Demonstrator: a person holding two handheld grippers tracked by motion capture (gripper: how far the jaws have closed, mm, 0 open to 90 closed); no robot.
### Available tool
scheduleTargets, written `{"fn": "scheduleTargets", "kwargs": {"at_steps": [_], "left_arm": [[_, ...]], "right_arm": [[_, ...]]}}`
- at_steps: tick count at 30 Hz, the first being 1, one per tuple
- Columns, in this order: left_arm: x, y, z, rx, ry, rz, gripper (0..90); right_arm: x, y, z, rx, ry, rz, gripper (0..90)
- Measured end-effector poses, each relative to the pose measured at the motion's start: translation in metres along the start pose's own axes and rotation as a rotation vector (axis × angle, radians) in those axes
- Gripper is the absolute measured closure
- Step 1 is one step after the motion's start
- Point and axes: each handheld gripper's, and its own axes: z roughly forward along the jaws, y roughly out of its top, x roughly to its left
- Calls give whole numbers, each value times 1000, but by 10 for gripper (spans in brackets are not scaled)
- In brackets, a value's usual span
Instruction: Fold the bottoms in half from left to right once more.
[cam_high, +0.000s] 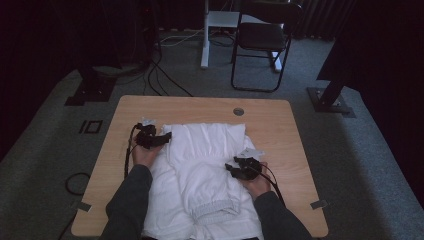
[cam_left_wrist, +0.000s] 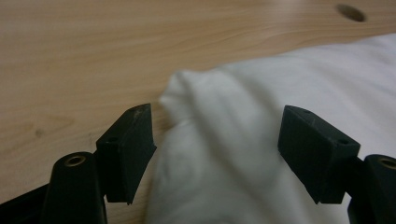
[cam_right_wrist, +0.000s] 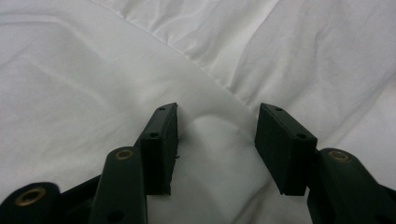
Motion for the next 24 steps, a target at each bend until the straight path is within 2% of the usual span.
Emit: {"fn": "scheduleTargets", "kwargs": {"at_steps": [2,7,11,13,16,17,21,24], "left_arm": [[5,-3,7,12,11,-17,262],[13,-7,20,27,-4,-73,262],[13,-9,23,25,-10,-76,264],[14,-8,23,23,-29,-81,279],[15,-8,23,15,-39,-93,316],[16,-7,21,1,-54,-108,316],[14,-3,17,-47,-76,-99,369],[13,-4,18,-46,-68,-92,369]], "right_arm": [[0,0,0,1,-2,-2,481],[0,0,0,1,-1,-2,481],[0,0,0,0,0,1,480],[0,0,1,-1,2,3,480],[-3,1,1,-3,18,14,479],[-3,1,1,-3,18,14,479],[-5,3,2,1,30,5,478],[-5,3,2,6,33,9,475]]}}
